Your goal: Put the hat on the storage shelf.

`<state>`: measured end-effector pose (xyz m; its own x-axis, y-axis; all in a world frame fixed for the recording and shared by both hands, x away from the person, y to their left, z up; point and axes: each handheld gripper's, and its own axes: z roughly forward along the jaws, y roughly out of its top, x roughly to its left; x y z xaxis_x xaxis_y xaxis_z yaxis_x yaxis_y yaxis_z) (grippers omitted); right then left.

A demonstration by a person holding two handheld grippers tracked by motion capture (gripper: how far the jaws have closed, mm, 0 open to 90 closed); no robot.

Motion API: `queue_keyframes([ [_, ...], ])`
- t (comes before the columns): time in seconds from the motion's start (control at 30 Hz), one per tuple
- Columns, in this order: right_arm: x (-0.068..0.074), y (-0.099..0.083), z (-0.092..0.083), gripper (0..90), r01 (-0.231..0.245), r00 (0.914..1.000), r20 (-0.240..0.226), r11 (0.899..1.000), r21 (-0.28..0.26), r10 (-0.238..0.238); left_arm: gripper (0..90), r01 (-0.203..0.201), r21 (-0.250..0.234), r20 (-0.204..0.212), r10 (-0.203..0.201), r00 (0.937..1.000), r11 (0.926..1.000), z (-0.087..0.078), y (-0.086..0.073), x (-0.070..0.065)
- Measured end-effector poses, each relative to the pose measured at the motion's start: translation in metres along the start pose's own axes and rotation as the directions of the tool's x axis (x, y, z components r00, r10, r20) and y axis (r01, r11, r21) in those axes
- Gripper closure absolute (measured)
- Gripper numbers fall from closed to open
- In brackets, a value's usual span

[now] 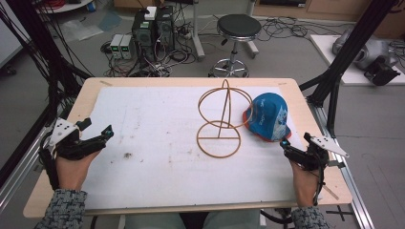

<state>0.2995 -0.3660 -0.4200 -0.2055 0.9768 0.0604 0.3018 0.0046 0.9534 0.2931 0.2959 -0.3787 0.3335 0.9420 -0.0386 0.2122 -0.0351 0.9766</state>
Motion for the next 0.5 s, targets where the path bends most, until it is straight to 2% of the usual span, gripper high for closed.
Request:
queue_keyframes([
  [0.23,0.0014,-0.0005,0.0008,10.8,0.017,0.9999,0.002,1.0,0.001,-0.017,18.7,0.008,0.0,-0.002,-0.008,1.0,1.0,0.0001,-0.0002,0.0014],
  [0.3,0.0011,-0.0022,0.0001,10.8,0.035,0.9994,0.005,0.999,-0.028,-0.035,18.7,0.005,-0.001,-0.001,-0.005,1.0,1.0,0.0004,0.0003,0.0003],
  [0.5,-0.0006,-0.0041,-0.0009,10.8,0.038,0.9993,-0.001,0.999,-0.039,-0.038,18.7,0.005,0.0,0.005,-0.005,1.0,1.0,0.0025,0.0003,-0.0008],
])
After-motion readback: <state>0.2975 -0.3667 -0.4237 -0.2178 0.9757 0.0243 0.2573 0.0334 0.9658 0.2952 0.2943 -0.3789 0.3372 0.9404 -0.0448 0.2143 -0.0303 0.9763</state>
